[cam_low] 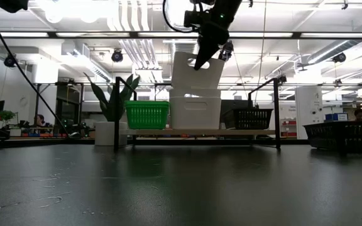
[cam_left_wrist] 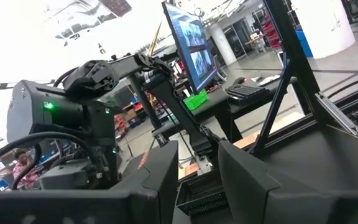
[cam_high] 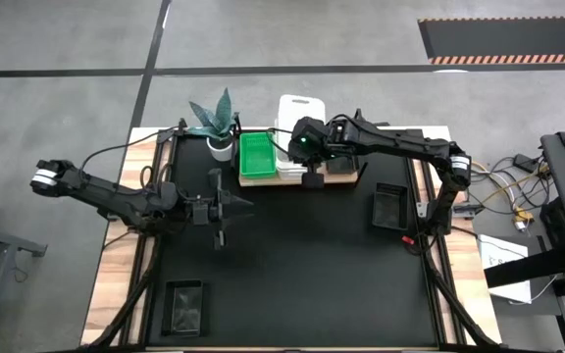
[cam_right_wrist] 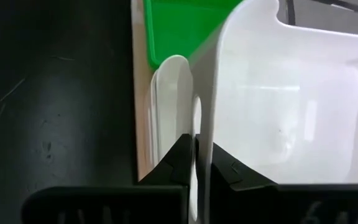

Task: Stack baskets on shelf by color
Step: Stack the white bin into the white bins on the shelf, then stack the right black bin into the black bin on the shelf

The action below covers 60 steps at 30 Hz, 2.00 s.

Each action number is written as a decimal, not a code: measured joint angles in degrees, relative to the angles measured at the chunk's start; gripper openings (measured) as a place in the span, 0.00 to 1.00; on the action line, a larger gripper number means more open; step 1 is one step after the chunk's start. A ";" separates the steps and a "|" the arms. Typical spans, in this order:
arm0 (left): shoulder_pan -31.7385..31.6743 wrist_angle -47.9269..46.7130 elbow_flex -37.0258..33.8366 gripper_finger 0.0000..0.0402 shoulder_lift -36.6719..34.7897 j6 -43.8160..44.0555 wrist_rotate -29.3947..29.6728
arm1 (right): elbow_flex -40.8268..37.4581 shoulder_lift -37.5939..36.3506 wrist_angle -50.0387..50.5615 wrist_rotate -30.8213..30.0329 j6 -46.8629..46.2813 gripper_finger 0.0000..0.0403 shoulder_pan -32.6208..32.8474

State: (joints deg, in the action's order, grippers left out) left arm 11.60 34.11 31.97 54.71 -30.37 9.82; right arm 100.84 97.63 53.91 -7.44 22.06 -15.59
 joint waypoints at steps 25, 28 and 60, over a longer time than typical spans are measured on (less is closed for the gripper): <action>0.00 0.61 0.14 0.25 1.91 0.02 0.13 | -0.04 2.36 -0.18 -0.07 -0.99 0.32 -0.15; 0.00 0.61 0.13 0.25 1.92 0.16 0.11 | -0.02 0.91 -0.19 -0.07 -1.11 0.34 0.08; 1.03 12.17 1.01 0.25 20.34 24.02 -0.90 | -17.89 -22.21 18.22 12.13 -48.36 0.28 17.59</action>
State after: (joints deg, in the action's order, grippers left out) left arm 12.62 46.28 32.97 75.04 -6.35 8.93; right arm 82.95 75.41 72.13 4.69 -26.30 2.00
